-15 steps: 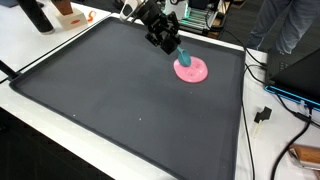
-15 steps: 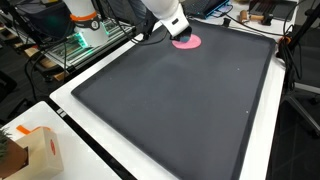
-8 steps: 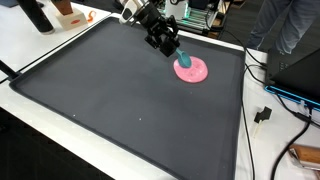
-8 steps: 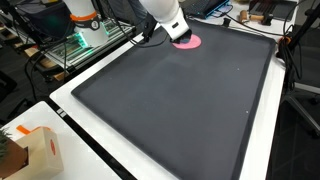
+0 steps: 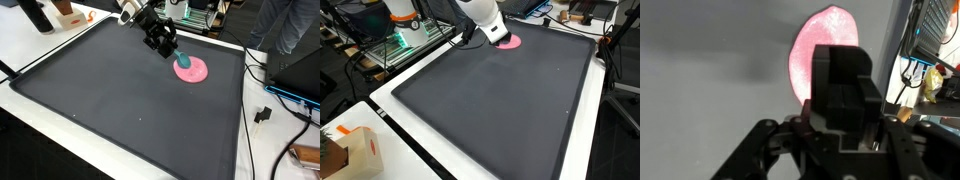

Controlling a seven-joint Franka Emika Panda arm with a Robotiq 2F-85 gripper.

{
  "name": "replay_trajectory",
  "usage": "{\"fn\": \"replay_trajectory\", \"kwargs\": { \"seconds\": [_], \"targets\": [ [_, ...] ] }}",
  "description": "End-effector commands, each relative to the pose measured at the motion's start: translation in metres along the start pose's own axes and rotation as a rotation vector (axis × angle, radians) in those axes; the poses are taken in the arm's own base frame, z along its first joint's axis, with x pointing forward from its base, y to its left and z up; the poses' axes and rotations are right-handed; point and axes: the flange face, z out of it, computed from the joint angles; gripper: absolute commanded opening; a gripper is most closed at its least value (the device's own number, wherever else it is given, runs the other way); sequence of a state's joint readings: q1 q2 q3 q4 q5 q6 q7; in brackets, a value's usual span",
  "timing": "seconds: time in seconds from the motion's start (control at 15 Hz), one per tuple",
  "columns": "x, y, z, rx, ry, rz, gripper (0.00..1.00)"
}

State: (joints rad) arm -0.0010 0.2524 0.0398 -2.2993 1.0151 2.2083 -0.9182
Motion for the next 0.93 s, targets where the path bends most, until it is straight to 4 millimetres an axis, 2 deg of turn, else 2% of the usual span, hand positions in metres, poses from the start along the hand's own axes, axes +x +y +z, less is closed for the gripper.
{"fn": "replay_trajectory", "kwargs": {
  "seconds": [0.0, 0.47, 0.87],
  "targets": [
    [-0.006, 0.029, 0.016, -0.049, -0.005, 0.032, 0.26],
    [-0.003, 0.029, 0.024, -0.039, -0.024, 0.047, 0.26],
    [-0.003, 0.040, 0.026, -0.066, -0.025, 0.086, 0.26]
  ]
}}
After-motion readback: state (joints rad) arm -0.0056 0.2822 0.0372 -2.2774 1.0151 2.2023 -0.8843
